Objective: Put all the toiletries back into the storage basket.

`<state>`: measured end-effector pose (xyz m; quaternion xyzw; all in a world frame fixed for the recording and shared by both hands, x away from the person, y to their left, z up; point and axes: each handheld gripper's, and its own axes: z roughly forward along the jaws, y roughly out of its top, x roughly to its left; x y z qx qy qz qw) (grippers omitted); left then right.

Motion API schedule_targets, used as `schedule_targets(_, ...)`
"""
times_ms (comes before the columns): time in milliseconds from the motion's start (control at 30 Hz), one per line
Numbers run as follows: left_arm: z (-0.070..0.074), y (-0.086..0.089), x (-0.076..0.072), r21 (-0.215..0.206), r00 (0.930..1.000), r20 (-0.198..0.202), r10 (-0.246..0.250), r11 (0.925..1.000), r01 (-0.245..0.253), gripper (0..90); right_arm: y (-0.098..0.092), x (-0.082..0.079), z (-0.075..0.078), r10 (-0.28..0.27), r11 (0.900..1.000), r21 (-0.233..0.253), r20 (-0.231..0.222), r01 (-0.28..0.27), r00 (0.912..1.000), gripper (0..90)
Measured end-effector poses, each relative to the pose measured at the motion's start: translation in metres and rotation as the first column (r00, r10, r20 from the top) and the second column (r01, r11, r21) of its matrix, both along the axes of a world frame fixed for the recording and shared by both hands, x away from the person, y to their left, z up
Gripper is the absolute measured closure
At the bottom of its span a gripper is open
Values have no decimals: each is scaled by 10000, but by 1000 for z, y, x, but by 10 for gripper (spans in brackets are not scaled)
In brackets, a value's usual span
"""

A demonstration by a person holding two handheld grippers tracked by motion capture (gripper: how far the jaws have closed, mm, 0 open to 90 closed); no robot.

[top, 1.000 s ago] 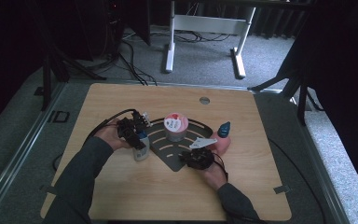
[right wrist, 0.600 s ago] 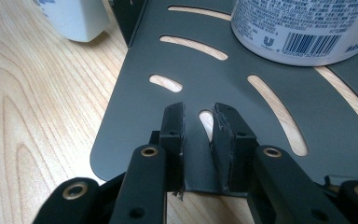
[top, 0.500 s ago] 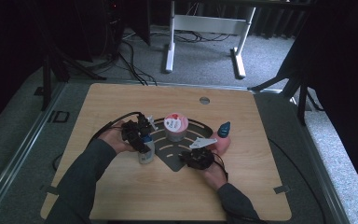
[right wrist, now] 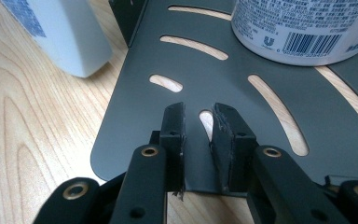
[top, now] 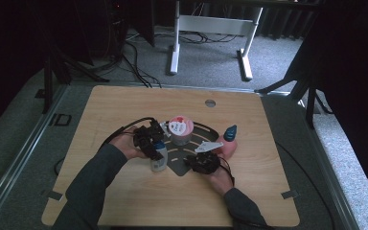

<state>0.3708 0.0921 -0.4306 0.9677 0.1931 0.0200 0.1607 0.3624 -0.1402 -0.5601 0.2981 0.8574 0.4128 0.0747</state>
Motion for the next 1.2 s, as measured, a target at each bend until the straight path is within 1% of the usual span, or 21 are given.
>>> schedule_targets(100, 1, -4, 0, -156, 10000, 4, -77, 9998, 77, 553, 0, 0, 0, 5, 10000, 3, -4, -5, 10000, 745)
schedule_targets(133, 2, -5, 0, -208, 10000, 3, -29, 9998, 29, 553, 0, 0, 0, 6, 10000, 3, -5, -6, 10000, 745)
schedule_targets(167, 2, -6, 0, -193, 9999, 28, -126, 9997, 127, 553, 0, 0, 0, 0, 10000, 8, -7, 0, 10000, 745)
schedule_targets(333, 4, -11, 2, -379, 9999, 110, -68, 9993, 72, 553, 0, 0, 0, 1, 10000, 1, -2, -1, 10000, 745)
schedule_targets(400, 4, -12, 3, -352, 9998, 167, -77, 9993, 83, 553, 0, 0, 0, 0, 10000, 4, -5, 0, 10000, 745)
schedule_targets(567, 5, -16, 6, -482, 9997, 260, 30, 9988, -17, 553, 0, 0, 0, 2, 10000, 2, 1, -2, 10000, 745)
schedule_targets(633, 6, -18, 8, -581, 9995, 281, 150, 9982, -133, 553, 0, 0, 0, 0, 10000, 2, -1, 0, 10000, 745)
schedule_targets(767, 6, -20, 11, -599, 9990, 370, 233, 9980, -211, 553, 0, 0, 0, 7, 10000, 3, -2, -7, 10000, 745)
schedule_targets(933, 7, -20, 16, -676, 9974, 504, 514, 9966, -479, 553, 0, 0, 0, -2, 10000, 6, -10, 2, 10000, 746)
schedule_targets(1033, 7, -20, 20, -695, 9965, 494, 680, 9955, -645, 553, 0, 0, 0, 10, 10000, -9, -23, -10, 10000, 746)
schedule_targets(1200, 6, -20, 24, -781, 9957, 488, 790, 9941, -750, 553, 0, 0, 0, 0, 10000, 13, -19, 0, 10000, 746)
